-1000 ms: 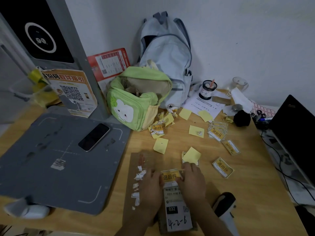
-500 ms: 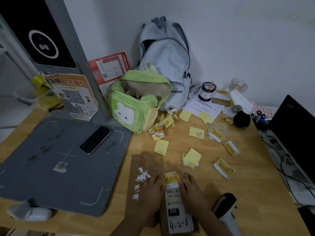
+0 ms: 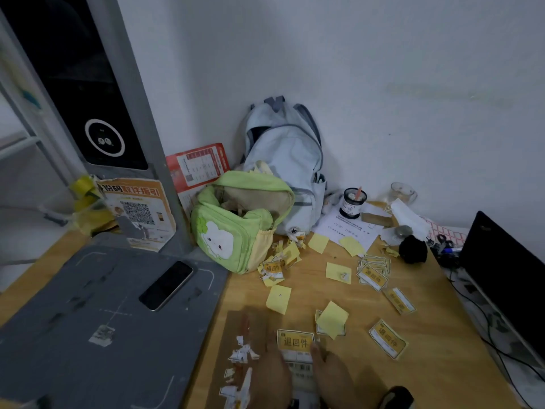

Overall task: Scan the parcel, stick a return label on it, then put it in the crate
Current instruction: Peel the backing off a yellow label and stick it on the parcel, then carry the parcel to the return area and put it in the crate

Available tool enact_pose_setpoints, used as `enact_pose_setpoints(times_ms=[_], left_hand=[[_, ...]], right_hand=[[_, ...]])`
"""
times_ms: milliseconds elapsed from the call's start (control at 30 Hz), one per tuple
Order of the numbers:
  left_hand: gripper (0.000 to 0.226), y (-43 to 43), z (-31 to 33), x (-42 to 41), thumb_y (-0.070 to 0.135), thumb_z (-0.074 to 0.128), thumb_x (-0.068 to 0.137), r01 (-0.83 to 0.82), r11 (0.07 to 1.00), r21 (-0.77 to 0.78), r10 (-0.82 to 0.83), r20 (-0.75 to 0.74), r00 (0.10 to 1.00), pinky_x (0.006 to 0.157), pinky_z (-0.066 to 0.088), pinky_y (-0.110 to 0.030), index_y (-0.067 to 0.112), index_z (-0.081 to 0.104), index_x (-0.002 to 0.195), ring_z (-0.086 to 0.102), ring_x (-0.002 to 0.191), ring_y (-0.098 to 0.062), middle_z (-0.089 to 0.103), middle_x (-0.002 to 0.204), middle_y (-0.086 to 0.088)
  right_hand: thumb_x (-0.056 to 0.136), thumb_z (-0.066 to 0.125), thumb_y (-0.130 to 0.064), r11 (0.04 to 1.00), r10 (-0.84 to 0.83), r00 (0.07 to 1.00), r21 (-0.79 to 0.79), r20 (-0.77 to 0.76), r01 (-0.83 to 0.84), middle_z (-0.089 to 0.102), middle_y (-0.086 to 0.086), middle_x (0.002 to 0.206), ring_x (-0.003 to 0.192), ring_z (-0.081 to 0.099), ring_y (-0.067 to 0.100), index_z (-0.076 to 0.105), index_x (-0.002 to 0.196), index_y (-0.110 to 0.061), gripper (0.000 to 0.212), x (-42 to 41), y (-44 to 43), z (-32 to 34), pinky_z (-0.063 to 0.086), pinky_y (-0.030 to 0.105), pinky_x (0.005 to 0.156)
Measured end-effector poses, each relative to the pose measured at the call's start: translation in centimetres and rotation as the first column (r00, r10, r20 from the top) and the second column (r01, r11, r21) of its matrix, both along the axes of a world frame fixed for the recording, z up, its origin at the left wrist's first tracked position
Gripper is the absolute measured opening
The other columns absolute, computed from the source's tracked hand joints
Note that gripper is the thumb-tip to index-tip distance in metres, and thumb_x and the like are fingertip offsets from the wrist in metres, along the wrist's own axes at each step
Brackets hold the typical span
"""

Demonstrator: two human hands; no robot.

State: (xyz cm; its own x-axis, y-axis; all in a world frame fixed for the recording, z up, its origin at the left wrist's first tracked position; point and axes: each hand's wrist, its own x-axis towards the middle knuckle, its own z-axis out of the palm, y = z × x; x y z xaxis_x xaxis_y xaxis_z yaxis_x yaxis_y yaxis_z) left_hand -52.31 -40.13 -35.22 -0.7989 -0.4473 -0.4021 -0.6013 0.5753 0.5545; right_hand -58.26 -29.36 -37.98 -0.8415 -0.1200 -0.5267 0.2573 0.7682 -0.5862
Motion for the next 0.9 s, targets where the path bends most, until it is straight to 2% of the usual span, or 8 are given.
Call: enact_pose_setpoints(times_ms=[100, 233, 367, 433, 500, 700, 800, 900], left_hand=[[0.044, -1.1, 0.0, -2.0, 0.028, 0.025, 0.093, -0.075, 0.986, -0.146, 0.03, -0.291, 0.956, 0.096, 0.048, -0.033, 0.023, 0.048, 0.131, 0.061, 0.112, -0.026, 0.061, 0.128, -0.011], [0.046, -2.5, 4.8, -5.4, 0.027, 0.038, 0.098, -0.072, 0.997, -0.002, 0.064, -0.445, 0.893, 0.088, 0.045, -0.025, 0.024, 0.035, 0.144, 0.056, 0.11, -0.019, 0.051, 0.133, -0.002], [0.031, -3.1, 11.4, -8.2, 0.025, 0.047, 0.096, -0.094, 0.988, 0.122, 0.152, -0.676, 0.721, 0.09, 0.049, -0.028, 0.025, 0.054, 0.125, 0.059, 0.102, -0.011, 0.06, 0.114, 0.003], [0.014, -3.3, 14.7, -9.2, 0.029, 0.051, 0.094, -0.114, 0.968, 0.225, 0.245, -0.727, 0.641, 0.085, 0.055, -0.037, 0.025, 0.055, 0.107, 0.062, 0.094, -0.011, 0.063, 0.103, 0.004], [0.012, -3.7, 18.0, -10.1, 0.034, 0.055, 0.092, -0.129, 0.951, 0.28, 0.301, -0.751, 0.587, 0.077, 0.057, -0.038, 0.026, 0.05, 0.098, 0.063, 0.085, -0.009, 0.063, 0.094, 0.006], [0.012, -3.7, 27.4, -11.8, 0.035, 0.055, 0.092, -0.091, 0.953, 0.288, 0.3, -0.867, 0.397, 0.075, 0.057, -0.037, 0.026, 0.048, 0.096, 0.063, 0.085, -0.008, 0.06, 0.095, 0.008], [0.01, -3.5, 30.9, -12.1, 0.031, 0.053, 0.094, -0.05, 0.955, 0.293, 0.293, -0.899, 0.327, 0.068, 0.053, -0.024, 0.024, 0.048, 0.1, 0.059, 0.082, 0.001, 0.058, 0.096, 0.011], [0.011, -3.0, 33.3, -12.4, 0.03, 0.053, 0.093, -0.012, 0.95, 0.313, 0.306, -0.919, 0.25, 0.072, 0.056, -0.031, 0.024, 0.049, 0.101, 0.062, 0.085, -0.002, 0.06, 0.099, 0.01]], right_hand=[[0.095, 0.025, -0.057, 0.999, -0.033, 0.996, -0.035, -0.084, 0.03, 0.042, -0.001, 0.052, 0.056, 0.047, 0.016, 0.046, 0.059, -0.018, 0.057, -1.5, -0.6, 2.5, 0.03, 0.025, 0.051], [0.096, 0.027, -0.056, 0.994, -0.021, 0.971, -0.109, -0.238, -0.005, 0.036, -0.001, 0.045, 0.039, 0.032, 0.012, 0.038, 0.049, -0.018, 0.062, -5.0, -1.0, 7.5, 0.02, 0.025, 0.044], [0.091, 0.032, -0.062, 0.987, -0.039, 0.906, -0.157, -0.421, -0.031, 0.065, 0.004, 0.076, 0.067, 0.06, 0.016, 0.059, 0.085, -0.013, 0.056, -8.9, -1.5, 13.5, 0.038, 0.027, 0.053], [0.088, 0.037, -0.063, 0.967, -0.101, 0.881, -0.254, -0.462, -0.022, 0.065, 0.0, 0.083, 0.075, 0.062, 0.015, 0.057, 0.097, -0.013, 0.055, -10.2, -1.8, 17.0, 0.041, 0.028, 0.056], [0.088, 0.042, -0.061, 0.937, -0.139, 0.862, -0.347, -0.487, -0.046, 0.066, 0.0, 0.085, 0.076, 0.064, 0.014, 0.056, 0.101, -0.013, 0.052, -11.2, -2.2, 20.4, 0.045, 0.029, 0.058], [0.09, 0.053, -0.046, 0.791, -0.247, 0.801, -0.591, -0.545, -0.158, 0.065, -0.003, 0.091, 0.08, 0.065, 0.011, 0.053, 0.105, -0.015, 0.034, -11.9, -2.5, 30.5, 0.05, 0.029, 0.062], [0.089, 0.053, -0.047, 0.753, -0.281, 0.757, -0.625, -0.59, -0.207, 0.069, -0.003, 0.098, 0.086, 0.068, 0.016, 0.056, 0.11, -0.019, 0.035, -11.9, -2.2, 34.0, 0.057, 0.039, 0.076], [0.093, 0.049, -0.042, 0.735, -0.323, 0.692, -0.632, -0.645, -0.246, 0.07, -0.003, 0.096, 0.085, 0.068, 0.015, 0.061, 0.108, -0.021, 0.028, -11.3, -1.9, 36.4, 0.054, 0.032, 0.07]])
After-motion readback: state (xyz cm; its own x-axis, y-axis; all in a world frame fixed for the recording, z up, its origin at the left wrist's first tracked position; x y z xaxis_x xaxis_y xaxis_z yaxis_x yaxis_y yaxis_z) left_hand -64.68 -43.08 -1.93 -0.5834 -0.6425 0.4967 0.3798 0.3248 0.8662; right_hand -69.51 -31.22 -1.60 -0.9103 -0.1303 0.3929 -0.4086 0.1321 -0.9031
